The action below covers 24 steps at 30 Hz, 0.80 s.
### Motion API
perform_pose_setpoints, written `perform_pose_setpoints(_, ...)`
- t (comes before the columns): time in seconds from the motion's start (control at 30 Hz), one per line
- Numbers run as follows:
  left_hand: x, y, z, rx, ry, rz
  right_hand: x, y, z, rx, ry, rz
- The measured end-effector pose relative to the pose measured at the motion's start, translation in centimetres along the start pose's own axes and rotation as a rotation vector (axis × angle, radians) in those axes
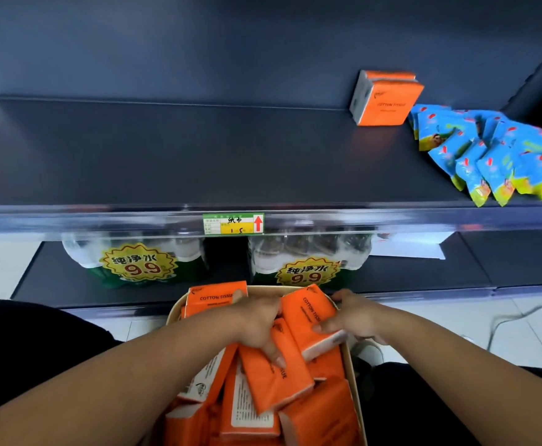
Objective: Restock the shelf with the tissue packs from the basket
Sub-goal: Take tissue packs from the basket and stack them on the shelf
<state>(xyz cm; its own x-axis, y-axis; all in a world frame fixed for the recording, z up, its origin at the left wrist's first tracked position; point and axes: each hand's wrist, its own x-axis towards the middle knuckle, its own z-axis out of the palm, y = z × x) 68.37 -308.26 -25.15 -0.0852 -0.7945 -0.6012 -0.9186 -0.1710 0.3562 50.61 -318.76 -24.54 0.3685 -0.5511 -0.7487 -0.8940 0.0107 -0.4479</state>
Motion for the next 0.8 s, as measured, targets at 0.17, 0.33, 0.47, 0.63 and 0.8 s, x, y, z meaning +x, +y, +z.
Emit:
perform_pose_setpoints(0.17, 0.1, -0.4, 0.0, 0.039, -0.070, 0.005, -0.3, -0.3, 0.0, -0.045, -0.040, -0.069)
perform_pose_setpoints(0.33, -0.3, -0.3, 0.4, 0.117, -0.159, 0.042, -0.3, -0.5, 0.5, -0.119, 0.025, -0.106)
perform_pose_setpoints(0.47, -0.2, 0.1, 0.7, 0.123, -0.179, 0.095, -0.4, -0.6, 0.3, -0.053, 0.028, -0.120)
perform_pose_setpoints(0.63, -0.6, 0.9, 0.3, 0.071, -0.140, 0.093, -0.3, -0.7, -0.3, -0.003, 0.024, -0.140)
perform_pose_setpoints(0.8, -1.8, -0.1, -4.0, -0.368, -0.065, 0.164, -0.9, -1.2, -2.0, 0.117, 0.098, -0.239)
